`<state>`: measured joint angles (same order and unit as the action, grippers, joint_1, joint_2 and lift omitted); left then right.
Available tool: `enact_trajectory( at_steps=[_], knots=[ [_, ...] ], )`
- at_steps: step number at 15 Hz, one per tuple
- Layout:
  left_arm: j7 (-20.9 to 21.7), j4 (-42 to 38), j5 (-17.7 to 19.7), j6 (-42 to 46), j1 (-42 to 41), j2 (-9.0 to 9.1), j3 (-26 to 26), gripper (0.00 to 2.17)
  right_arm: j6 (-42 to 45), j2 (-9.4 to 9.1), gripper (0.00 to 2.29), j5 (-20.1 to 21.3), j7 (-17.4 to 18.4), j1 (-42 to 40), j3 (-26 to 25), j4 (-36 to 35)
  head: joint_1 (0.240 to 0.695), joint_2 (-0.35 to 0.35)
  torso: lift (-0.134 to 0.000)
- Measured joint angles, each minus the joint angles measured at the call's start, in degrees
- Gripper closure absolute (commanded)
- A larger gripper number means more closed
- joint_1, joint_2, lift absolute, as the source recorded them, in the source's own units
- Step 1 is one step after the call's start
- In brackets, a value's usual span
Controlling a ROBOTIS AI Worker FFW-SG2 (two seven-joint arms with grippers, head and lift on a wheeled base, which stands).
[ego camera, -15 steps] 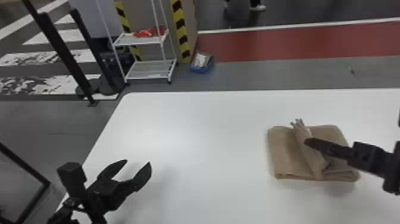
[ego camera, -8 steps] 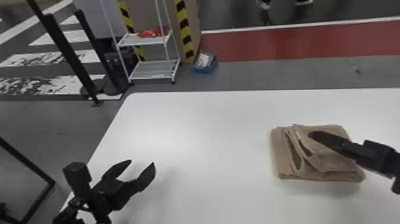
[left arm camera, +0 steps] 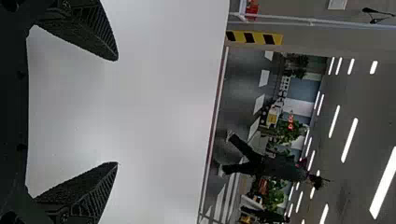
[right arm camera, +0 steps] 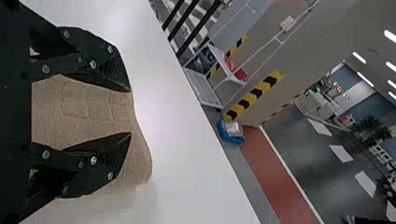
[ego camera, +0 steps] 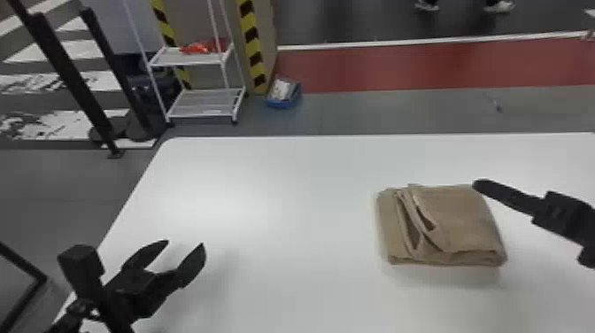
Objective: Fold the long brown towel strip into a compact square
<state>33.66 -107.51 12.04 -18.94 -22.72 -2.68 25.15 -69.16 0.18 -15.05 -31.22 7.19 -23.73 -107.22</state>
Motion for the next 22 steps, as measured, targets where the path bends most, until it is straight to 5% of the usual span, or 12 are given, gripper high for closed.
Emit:
enact_trajectory(
  at_steps=[3, 9, 22],
  knots=[
    [0.0, 0.3, 0.0, 0.0, 0.3, -0.04, 0.0, 0.09, 2.1, 0.0, 2.12, 9.7, 0.7, 0.0, 5.4, -0.1, 0.695, 0.114, -0.125],
    [0.0, 0.4, 0.0, 0.0, 0.3, -0.09, 0.6, 0.09, 3.1, 0.0, 2.12, 19.0, 1.0, 4.4, 16.1, 7.5, 0.695, 0.173, -0.125],
    [-0.4, -0.1, -0.5, 0.0, 0.8, 0.2, -0.2, 0.09, 5.4, 0.0, 2.12, 16.3, -4.7, 3.0, 27.1, 9.6, 0.695, 0.303, -0.125]
  ],
)
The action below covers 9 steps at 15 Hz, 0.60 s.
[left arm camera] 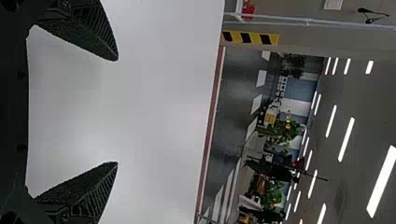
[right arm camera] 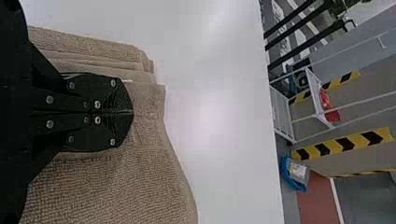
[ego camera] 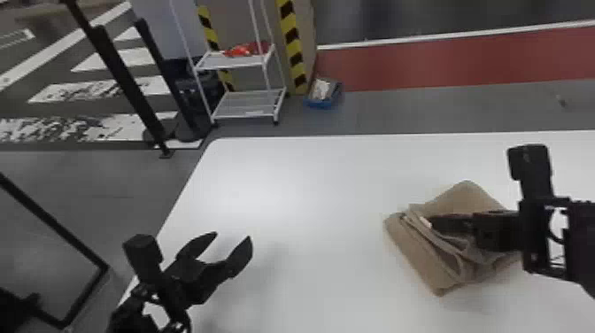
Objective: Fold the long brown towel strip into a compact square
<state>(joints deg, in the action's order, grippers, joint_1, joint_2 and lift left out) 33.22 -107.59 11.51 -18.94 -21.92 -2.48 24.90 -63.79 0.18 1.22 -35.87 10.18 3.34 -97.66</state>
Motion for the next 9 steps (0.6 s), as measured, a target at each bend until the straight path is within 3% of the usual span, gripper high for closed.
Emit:
enact_trajectory(
  at_steps=[3, 6, 9],
  knots=[
    [-0.1, 0.2, -0.1, 0.1, 0.0, -0.12, 0.1, 0.09, -0.2, 0.0, 2.12, -1.0, -1.4, -1.1, 2.6, -1.1, 0.695, 0.337, -0.125],
    [-0.1, 0.5, -0.1, 0.2, 0.2, -0.23, 0.0, 0.09, -1.9, 0.0, 2.12, -1.5, -5.3, -3.1, 4.6, -3.7, 0.695, 0.35, -0.125],
    [0.0, 1.0, -0.1, 0.2, 0.7, -0.25, 0.0, 0.09, -4.3, 0.0, 2.12, -3.2, -6.1, -5.2, 1.9, -9.2, 0.695, 0.35, -0.125]
  ],
)
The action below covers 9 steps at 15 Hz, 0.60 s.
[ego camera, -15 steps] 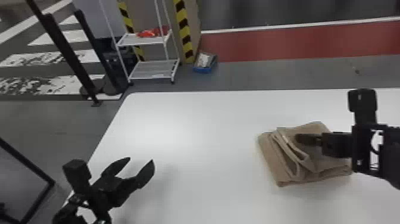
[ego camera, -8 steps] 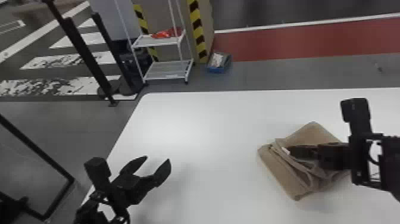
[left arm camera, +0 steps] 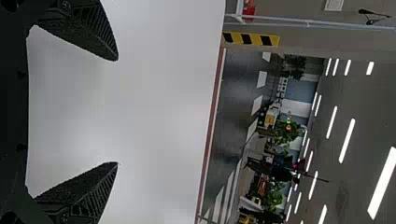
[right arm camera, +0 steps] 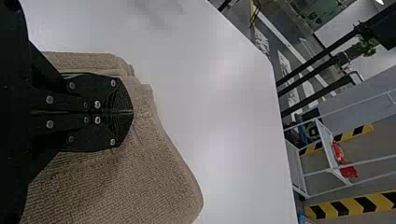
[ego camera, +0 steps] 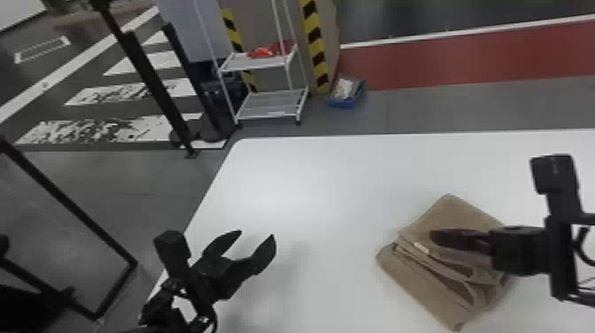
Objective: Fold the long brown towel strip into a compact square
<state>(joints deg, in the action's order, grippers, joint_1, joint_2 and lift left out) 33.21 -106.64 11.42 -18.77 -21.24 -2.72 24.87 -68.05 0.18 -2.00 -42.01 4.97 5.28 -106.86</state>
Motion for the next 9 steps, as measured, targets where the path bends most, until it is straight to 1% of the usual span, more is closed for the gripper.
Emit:
enact_trajectory(
  at_steps=[2, 4, 6, 8, 9],
  knots=[
    [0.1, 0.6, 0.0, 0.0, 0.4, -0.09, 0.0, 0.09, -4.7, 0.0, 2.12, -0.8, -1.1, -1.8, -2.9, -4.6, 0.695, 0.35, -0.125],
    [0.2, 1.3, 0.0, 0.0, 1.0, -0.28, 0.0, 0.09, -7.2, -0.01, 2.12, -0.9, -2.8, -5.2, -6.4, -9.0, 0.695, 0.35, -0.125],
    [0.2, 1.6, 0.0, 0.1, 1.3, -0.41, 0.0, 0.09, -8.0, -0.01, 2.12, -0.9, -3.9, -8.3, -10.0, -12.2, 0.695, 0.328, -0.125],
    [0.2, 2.1, -0.1, 0.1, 1.7, -0.44, -0.3, 0.09, -7.7, -0.01, 2.12, -1.0, -4.4, -9.6, -13.8, -13.3, 0.695, 0.302, -0.125],
    [0.2, 2.3, -0.1, 0.1, 1.8, -0.44, -0.4, 0.09, -7.7, 0.0, 2.12, -0.7, -4.3, -9.4, -15.4, -13.3, 0.695, 0.266, -0.125]
  ],
)
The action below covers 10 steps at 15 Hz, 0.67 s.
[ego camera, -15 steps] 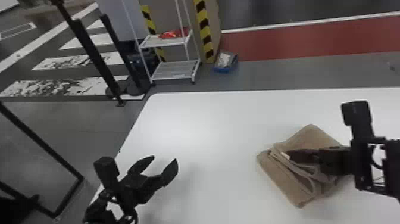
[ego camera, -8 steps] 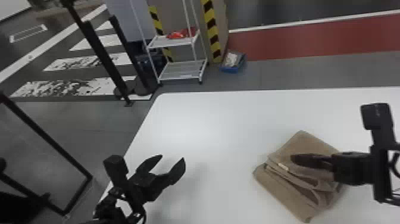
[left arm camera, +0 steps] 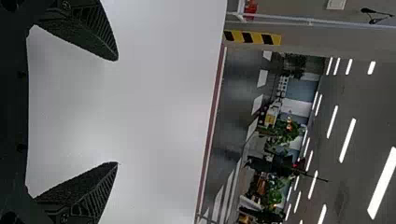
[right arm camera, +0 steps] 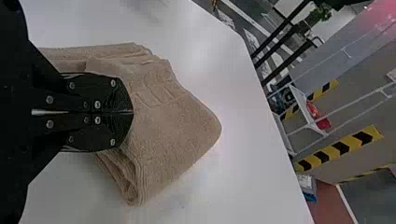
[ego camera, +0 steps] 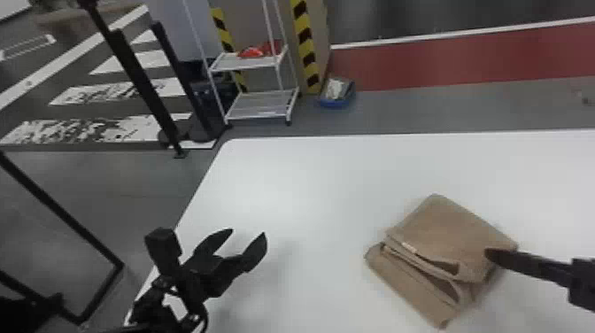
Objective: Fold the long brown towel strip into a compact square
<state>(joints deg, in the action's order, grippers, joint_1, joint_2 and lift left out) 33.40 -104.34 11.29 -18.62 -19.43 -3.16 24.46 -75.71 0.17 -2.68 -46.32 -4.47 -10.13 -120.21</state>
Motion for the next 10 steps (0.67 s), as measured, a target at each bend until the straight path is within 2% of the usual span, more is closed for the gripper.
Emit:
enact_trajectory(
  at_steps=[5, 10],
  knots=[
    [-0.1, 0.4, 0.0, 0.4, -0.1, 0.0, -0.1, 0.09, -2.1, 0.0, 2.12, 3.9, 0.9, 3.8, -1.3, 4.4, 0.695, 0.227, -0.125],
    [-0.4, 1.9, -0.3, 0.9, 0.9, -0.33, -0.1, 0.09, -7.4, 0.0, 2.12, 2.4, -0.3, 4.6, -4.0, 4.2, 0.695, 0.228, -0.125]
  ],
)
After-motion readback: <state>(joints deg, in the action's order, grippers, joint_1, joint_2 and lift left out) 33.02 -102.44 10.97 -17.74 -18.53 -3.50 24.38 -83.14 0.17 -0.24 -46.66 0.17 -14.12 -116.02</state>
